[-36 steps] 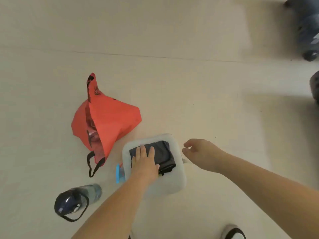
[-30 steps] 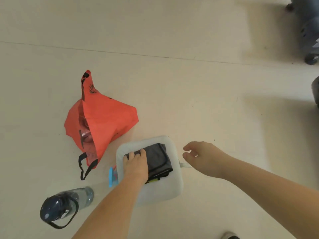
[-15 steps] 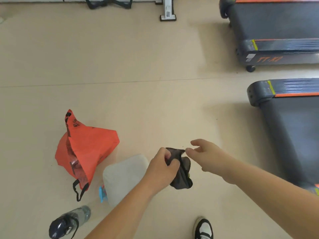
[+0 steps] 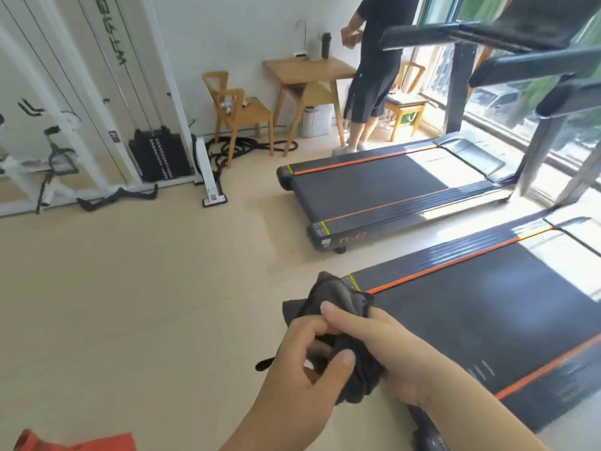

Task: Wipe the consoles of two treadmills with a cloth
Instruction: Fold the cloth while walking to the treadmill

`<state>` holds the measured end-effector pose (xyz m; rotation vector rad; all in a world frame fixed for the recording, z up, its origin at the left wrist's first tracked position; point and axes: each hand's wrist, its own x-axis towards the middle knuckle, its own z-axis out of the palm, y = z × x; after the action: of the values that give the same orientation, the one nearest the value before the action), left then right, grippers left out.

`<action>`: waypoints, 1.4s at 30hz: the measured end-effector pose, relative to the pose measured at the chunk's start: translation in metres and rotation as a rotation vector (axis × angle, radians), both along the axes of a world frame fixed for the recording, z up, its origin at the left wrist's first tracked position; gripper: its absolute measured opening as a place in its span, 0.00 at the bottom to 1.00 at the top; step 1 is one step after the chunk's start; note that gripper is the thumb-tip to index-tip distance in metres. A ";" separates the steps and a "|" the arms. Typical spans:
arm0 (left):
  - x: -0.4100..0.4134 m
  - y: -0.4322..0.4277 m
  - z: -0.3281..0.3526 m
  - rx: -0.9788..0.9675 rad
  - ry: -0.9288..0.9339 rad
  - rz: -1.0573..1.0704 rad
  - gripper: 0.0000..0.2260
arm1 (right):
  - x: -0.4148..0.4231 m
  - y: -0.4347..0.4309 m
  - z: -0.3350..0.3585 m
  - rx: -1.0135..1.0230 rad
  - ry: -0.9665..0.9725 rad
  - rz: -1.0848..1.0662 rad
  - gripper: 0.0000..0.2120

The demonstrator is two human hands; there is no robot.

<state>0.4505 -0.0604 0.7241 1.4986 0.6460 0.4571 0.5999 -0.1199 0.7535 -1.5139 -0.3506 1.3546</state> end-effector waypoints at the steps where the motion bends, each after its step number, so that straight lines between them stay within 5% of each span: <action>1: 0.013 0.003 0.008 -0.021 0.000 0.012 0.09 | 0.010 0.000 0.010 -0.008 -0.046 -0.064 0.21; 7: 0.070 0.055 0.013 -0.121 0.155 0.286 0.07 | 0.058 0.038 0.035 0.075 0.115 -0.483 0.17; 15: 0.196 0.190 -0.012 -0.592 0.080 -0.138 0.15 | 0.161 0.147 0.015 0.158 0.234 -0.805 0.38; 17: 0.238 0.219 -0.012 -0.559 0.109 -0.281 0.13 | 0.196 0.174 0.016 0.155 0.170 -0.895 0.31; 21: 0.321 0.260 0.011 -0.441 0.182 -0.483 0.18 | 0.270 0.200 0.037 0.137 0.015 -0.869 0.18; 27: 0.446 0.305 0.057 -0.566 0.118 -0.570 0.16 | 0.379 0.206 0.042 0.117 -0.069 -1.093 0.17; 42: 0.699 0.535 0.089 -0.761 -0.078 -0.171 0.15 | 0.640 0.424 -0.033 -0.135 -0.125 -0.906 0.15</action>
<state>1.1497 0.4747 0.8132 0.7974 0.5376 0.1058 1.2395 0.3045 0.7202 -1.5742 0.3408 0.5694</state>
